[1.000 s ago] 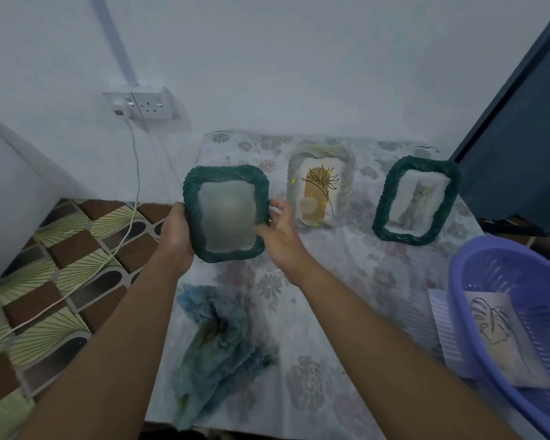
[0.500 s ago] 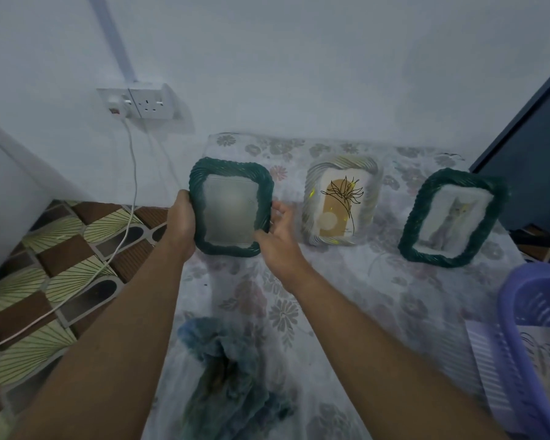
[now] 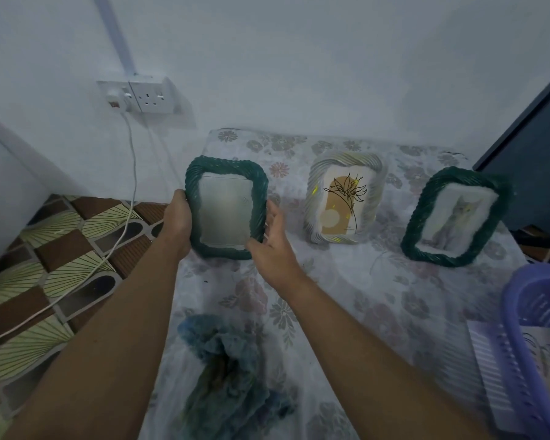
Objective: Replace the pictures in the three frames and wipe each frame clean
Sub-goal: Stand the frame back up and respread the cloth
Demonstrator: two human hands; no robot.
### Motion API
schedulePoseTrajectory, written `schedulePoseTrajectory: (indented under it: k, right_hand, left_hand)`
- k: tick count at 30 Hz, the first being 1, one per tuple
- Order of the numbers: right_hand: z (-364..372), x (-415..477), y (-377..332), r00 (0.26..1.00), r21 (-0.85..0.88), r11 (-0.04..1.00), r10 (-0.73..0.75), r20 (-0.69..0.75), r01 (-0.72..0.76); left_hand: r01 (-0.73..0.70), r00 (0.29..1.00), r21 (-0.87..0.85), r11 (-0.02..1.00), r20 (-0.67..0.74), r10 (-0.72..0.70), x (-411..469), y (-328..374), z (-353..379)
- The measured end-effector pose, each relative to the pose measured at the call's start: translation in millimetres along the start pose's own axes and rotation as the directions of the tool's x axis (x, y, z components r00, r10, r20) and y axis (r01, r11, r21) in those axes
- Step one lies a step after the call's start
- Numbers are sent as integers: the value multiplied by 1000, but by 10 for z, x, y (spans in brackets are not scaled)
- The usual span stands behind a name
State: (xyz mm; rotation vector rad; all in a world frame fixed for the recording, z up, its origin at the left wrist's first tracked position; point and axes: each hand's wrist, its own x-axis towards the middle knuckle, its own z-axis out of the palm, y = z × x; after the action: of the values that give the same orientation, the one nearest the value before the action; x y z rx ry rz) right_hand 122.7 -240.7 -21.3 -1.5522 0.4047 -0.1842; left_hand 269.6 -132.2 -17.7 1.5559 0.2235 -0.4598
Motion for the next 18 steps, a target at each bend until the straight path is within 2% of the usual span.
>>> schedulePoseTrajectory:
  k: [13, 18]
  right_hand:
    - [46, 5, 18, 1000, -43, 999, 13, -19, -14]
    - [64, -22, -15, 999, -9, 1000, 29, -28, -29]
  left_hand:
    - [-53, 997, -4, 999, -50, 53, -20, -41, 73]
    - [-40, 996, 29, 999, -74, 42, -32, -30, 38]
